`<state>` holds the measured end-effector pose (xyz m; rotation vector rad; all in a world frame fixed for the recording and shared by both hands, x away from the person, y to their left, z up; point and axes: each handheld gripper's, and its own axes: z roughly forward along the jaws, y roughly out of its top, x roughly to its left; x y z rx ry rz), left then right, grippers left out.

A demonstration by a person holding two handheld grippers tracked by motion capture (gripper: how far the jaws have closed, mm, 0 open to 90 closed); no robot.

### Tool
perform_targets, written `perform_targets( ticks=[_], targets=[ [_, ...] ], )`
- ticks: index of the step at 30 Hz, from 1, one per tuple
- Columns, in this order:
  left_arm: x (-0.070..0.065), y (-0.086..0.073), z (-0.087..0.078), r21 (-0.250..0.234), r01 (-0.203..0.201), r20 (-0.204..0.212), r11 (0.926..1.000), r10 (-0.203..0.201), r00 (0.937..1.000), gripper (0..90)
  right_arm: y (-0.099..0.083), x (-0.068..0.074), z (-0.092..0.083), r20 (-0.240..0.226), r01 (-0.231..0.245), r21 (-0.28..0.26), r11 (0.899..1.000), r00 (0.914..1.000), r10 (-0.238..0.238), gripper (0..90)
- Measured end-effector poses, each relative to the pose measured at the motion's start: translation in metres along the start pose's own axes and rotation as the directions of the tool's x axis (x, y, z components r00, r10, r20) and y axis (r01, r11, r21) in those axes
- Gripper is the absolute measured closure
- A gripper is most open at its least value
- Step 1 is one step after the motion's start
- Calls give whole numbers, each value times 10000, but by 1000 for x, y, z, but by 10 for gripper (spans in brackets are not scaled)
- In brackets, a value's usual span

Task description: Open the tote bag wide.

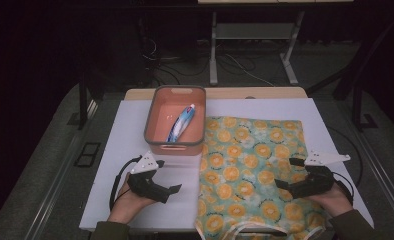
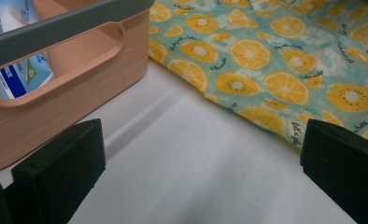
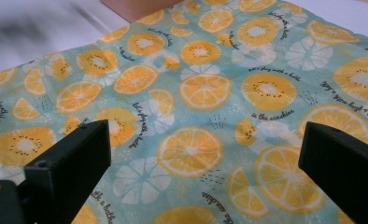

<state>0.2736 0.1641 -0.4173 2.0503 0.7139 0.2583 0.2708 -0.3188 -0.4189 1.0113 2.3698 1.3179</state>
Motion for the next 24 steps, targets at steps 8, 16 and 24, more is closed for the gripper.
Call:
perform_targets(
  ticks=[8, 16, 24],
  targets=[
    [-1, 0, 1, 9, 49, -43, 10000, -49, 10000, 0, -1, -3, 1, 87, -53, 115, 9999, 9999, 52, 23],
    [-7, 2, 6, 30, 16, 223, 10000, -16, 9997, 9, 0, -5, 2, 310, -32, 232, 9997, 9995, 24, 23],
    [-15, 8, 28, 352, 0, 589, 9994, -21, 9983, 96, 0, -5, 2, 295, 4, 237, 9997, 9996, -11, 23]
  ],
)
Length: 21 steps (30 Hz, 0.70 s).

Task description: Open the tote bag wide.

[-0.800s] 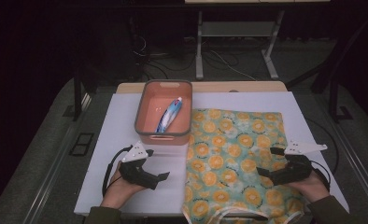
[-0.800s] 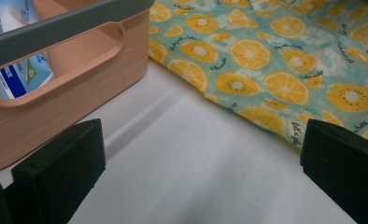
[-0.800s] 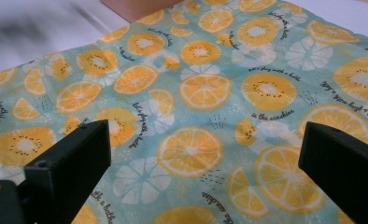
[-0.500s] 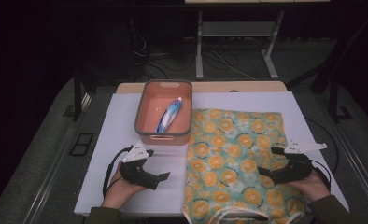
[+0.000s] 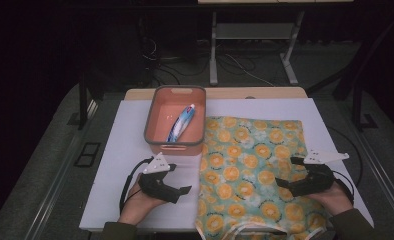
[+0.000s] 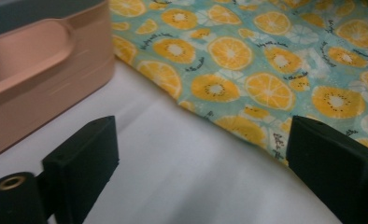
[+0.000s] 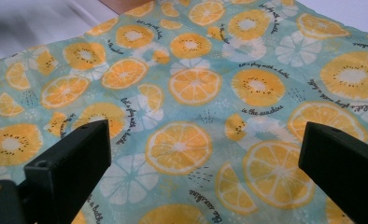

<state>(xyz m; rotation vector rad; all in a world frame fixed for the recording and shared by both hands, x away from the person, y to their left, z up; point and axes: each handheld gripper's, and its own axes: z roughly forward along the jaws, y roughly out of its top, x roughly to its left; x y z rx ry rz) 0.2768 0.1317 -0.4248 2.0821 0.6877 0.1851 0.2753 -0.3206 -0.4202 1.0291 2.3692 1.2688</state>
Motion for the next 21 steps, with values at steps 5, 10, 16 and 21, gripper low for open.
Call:
perform_targets(
  ticks=[5, 10, 16, 21],
  targets=[
    [-1, 4, 14, 97, 86, 76, 9999, -87, 9999, 161, 0, 0, 0, 9, -13, 1, 10000, 10000, 13, 23],
    [-5, 5, 29, 528, 187, 370, 9984, -207, 9991, 213, 0, 0, 0, 19, 8, 14, 10000, 10000, -8, 23],
    [-13, 7, 46, 1010, 22, 760, 9949, -99, 9971, 275, 0, 0, 1, 29, 46, 40, 10000, 10000, -46, 23],
    [-17, 4, 54, 1492, -153, 943, 9887, 12, 9955, 352, 0, 0, 0, 9, 15, 44, 10000, 10000, -15, 23]
  ],
)
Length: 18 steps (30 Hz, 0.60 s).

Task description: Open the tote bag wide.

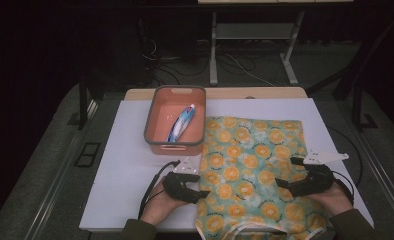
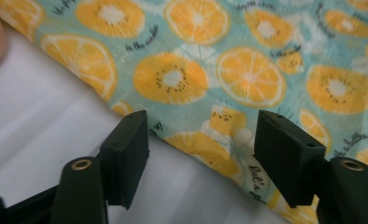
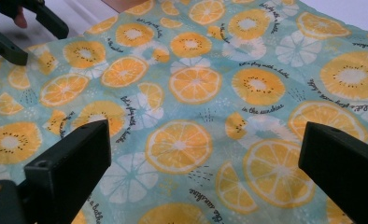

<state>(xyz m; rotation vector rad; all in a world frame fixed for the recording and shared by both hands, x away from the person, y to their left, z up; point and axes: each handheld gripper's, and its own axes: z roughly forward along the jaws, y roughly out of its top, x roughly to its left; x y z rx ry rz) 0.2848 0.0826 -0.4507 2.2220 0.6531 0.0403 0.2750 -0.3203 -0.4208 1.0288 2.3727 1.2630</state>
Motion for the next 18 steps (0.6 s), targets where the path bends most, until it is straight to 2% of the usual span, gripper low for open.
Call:
perform_targets(
  ticks=[3, 4, 6, 7, 8, 9, 11, 15, 18],
  targets=[
    [-1, 0, -1, 43, -211, -227, 9998, 212, 9995, 405, 0, 0, 0, 1, -2, -2, 10000, 10000, 2, 23],
    [-1, 0, -1, 61, -338, -387, 9994, 340, 9987, 504, 0, 0, 0, 1, 8, -5, 10000, 10000, -8, 23],
    [-1, 0, -1, 94, -497, -564, 9987, 502, 9971, 610, 0, 0, 0, 4, 14, 1, 10000, 10000, -14, 23],
    [-1, 0, -1, 133, -569, -561, 9983, 575, 9968, 660, 0, 0, 0, -1, 10, 3, 10000, 10000, -10, 23],
    [-2, 1, 0, 140, -632, -561, 9979, 639, 9964, 660, 0, 0, 0, -1, 10, 3, 10000, 10000, -10, 23],
    [-3, 1, 0, 178, -764, -646, 9969, 774, 9949, 773, 0, 0, 0, 3, 11, 2, 10000, 10000, -11, 23],
    [-2, 2, 1, 176, -834, -488, 9964, 842, 9953, 884, 0, 0, 0, -1, -12, 5, 10000, 10000, 12, 23],
    [-3, 8, 6, 226, -953, -447, 9952, 962, 9944, 898, 0, 0, -1, 7, -52, -11, 10000, 10000, 52, 23],
    [-1, 14, 11, 172, -1150, -782, 9932, 1160, 9902, 898, 0, -1, -1, 11, -69, -56, 10000, 10000, 69, 23]
  ],
)
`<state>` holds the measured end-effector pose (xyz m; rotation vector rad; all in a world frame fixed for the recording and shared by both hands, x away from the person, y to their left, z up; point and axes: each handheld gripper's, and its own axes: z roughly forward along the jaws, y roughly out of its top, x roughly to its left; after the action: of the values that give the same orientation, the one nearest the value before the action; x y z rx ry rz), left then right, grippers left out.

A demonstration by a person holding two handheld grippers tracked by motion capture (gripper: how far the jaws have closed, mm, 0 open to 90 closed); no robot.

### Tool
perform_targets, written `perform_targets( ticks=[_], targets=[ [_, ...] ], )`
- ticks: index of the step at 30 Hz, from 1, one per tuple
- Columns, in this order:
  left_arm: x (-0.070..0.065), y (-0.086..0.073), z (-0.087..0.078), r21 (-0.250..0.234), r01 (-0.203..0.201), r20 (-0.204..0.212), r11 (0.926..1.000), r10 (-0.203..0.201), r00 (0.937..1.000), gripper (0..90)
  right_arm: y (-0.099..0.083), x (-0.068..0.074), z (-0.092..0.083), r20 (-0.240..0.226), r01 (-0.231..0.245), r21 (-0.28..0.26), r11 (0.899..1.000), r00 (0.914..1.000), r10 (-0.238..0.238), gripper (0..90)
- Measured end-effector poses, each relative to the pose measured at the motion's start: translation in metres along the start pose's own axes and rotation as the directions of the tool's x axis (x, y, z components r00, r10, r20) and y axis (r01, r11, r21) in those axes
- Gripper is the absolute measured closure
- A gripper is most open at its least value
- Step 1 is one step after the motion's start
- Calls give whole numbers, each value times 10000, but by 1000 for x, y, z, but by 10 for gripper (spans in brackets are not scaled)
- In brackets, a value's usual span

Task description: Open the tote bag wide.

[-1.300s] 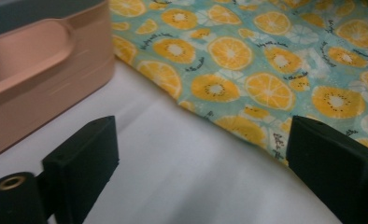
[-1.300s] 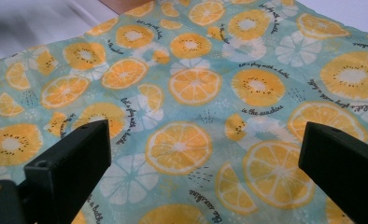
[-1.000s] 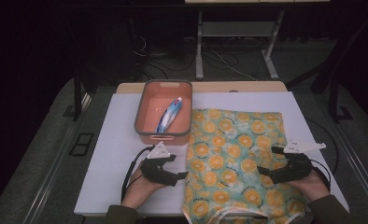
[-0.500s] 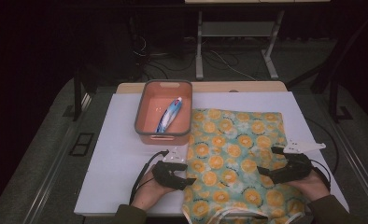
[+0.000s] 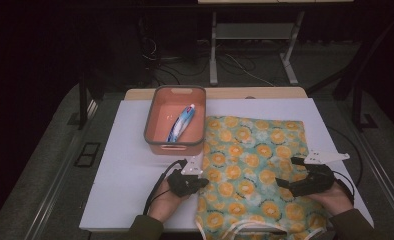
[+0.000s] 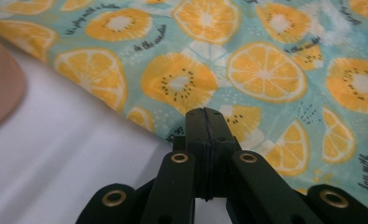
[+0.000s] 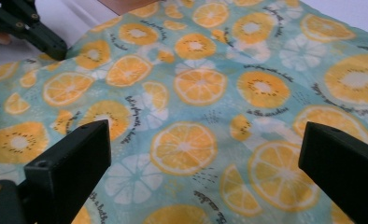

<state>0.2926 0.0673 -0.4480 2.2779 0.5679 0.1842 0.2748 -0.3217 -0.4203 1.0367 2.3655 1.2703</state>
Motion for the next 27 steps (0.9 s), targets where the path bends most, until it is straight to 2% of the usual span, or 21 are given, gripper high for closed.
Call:
perform_targets(
  ticks=[6, 10, 14, 17, 18, 19, 20, 22, 23, 27],
  targets=[
    [18, 18, 11, -391, 5, -648, 9992, -30, 9979, 899, 0, 0, 0, 4, -10, -3, 10000, 10000, 10, 23],
    [29, 28, 20, -557, 22, -1137, 9984, -86, 9935, 898, 0, -1, 0, 7, -16, -12, 10000, 10000, 16, 23],
    [33, 30, 23, -764, 318, -1156, 9966, -406, 9925, 894, -1, -1, -1, 8, -27, -33, 10000, 10000, 27, 23],
    [34, 28, 17, -982, 649, -1224, 9930, -768, 9895, 695, -1, -1, -1, -5, -49, 9, 10000, 10000, 49, 23],
    [33, 27, 14, -1088, 788, -1155, 9909, -913, 9891, 695, -1, -1, -1, -5, -49, 9, 10000, 10000, 49, 23],
    [32, 27, 11, -1108, 944, -1086, 9893, -1065, 9884, 588, -1, -1, -1, -1, -35, 14, 10000, 10000, 35, 23],
    [30, 26, 7, -1120, 1019, -991, 9885, -1132, 9886, 588, -1, -1, -1, -1, -35, 14, 10000, 10000, 35, 23],
    [22, 24, -1, -973, 968, -961, 9905, -1062, 9897, 521, -1, 0, -1, 12, -6, 21, 10000, 10000, 6, 23],
    [19, 22, -5, -907, 1029, -796, 9906, -1102, 9907, 475, -1, 0, -1, 12, 17, 30, 10000, 10000, -17, 23],
    [5, 13, -17, -718, 1349, -444, 9883, -1383, 9894, 401, -1, 0, 0, 22, 54, 62, 10000, 10000, -55, 23]
  ],
)
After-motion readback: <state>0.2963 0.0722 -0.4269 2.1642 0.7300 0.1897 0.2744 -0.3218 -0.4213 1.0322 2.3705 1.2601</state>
